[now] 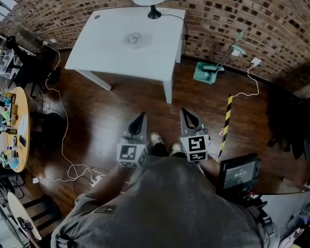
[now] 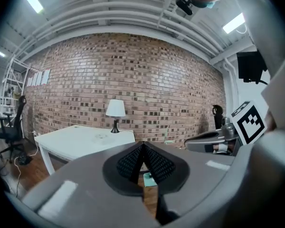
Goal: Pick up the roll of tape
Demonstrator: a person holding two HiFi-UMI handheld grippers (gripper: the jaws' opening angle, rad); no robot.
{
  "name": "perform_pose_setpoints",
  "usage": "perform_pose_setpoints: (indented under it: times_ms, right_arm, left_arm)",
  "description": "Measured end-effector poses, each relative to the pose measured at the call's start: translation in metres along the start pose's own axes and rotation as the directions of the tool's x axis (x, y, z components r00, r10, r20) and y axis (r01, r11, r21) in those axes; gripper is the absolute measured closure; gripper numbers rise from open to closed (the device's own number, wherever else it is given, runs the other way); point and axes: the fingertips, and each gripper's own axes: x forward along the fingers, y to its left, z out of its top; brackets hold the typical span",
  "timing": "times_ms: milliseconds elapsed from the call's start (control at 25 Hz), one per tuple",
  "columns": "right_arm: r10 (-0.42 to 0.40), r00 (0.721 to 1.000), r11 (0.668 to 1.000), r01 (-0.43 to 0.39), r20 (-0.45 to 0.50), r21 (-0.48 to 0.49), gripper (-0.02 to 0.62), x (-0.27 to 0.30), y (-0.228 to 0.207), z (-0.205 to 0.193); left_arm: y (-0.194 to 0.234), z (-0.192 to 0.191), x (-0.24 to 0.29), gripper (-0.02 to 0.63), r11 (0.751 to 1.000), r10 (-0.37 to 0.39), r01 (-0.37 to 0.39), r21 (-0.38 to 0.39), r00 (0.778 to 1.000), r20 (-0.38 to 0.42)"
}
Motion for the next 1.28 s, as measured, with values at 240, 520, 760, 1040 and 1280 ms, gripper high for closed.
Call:
perform_pose_setpoints:
  times_ms: [240,520,760,1040,1280]
  right_arm:
    - [0.023,1.0,1.0,-0.023,-0.01,-0.017,0.58,0.052,-0.015,0.011]
    - [0.043,0.999,0.997,-0.044,-0.019,-0.07,0.581,0.128,-0.032,0.047]
    - [0.055,0.998,0.994,-0.057,-0.031,-0.098,0.581,0.176,-0.038,0.066]
    - [0.135,0.99,0.982,-0.139,-0.046,-0.128,0.581,0.222,-0.055,0.079]
    - [0.283,0.957,0.946,-0.289,-0.062,-0.149,0.581,0.268,-0.074,0.089]
  left_arm:
    - [0.026,0.007,0.047,0.604,1.0,0.015,-0.015,-0.012,1.0,0.009]
    - [0.073,0.023,0.116,0.604,0.998,0.025,-0.023,-0.054,0.999,0.033]
    - [0.108,0.029,0.15,0.604,0.995,0.054,-0.05,-0.086,0.998,0.039]
    - [0.128,0.028,0.176,0.604,0.982,0.148,-0.146,-0.117,0.989,0.014]
    - [0.136,0.033,0.206,0.604,0.948,0.295,-0.294,-0.124,0.956,-0.008]
